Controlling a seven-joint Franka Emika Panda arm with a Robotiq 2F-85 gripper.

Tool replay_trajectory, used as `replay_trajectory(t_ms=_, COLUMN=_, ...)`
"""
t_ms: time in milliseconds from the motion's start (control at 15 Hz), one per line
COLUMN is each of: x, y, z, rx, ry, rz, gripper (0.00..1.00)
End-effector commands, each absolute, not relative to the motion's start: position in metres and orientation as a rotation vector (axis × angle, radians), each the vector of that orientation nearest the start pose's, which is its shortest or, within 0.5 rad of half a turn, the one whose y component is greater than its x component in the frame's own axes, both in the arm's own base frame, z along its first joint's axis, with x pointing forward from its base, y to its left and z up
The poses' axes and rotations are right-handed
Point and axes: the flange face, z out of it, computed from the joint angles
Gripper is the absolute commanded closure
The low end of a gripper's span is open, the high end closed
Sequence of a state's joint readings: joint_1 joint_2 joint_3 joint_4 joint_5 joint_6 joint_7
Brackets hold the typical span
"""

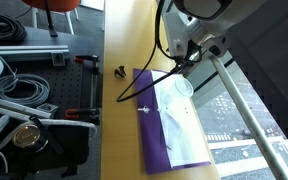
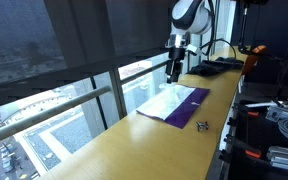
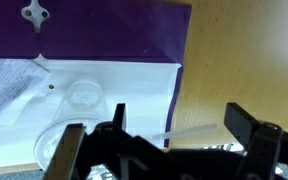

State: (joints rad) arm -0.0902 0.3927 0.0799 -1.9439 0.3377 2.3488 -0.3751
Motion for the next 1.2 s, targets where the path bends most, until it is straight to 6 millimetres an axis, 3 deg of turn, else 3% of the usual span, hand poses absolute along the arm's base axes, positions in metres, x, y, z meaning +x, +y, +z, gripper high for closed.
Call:
replay_trajectory(t_ms=0, x=0.629, y=-0.011, z=0.286, rx=-2.894, ry=-0.191, rz=-0.108, gripper=0.00)
replay_trajectory(t_ms=733, x=0.633, y=-0.019, z=0.288, rx=-2.905, ry=-0.183, rz=-0.123, gripper=0.00)
replay_trajectory(t_ms=1133, x=0.636, y=-0.022, z=0.300, rx=-2.915, ry=-0.196, rz=-0.147, gripper=0.00)
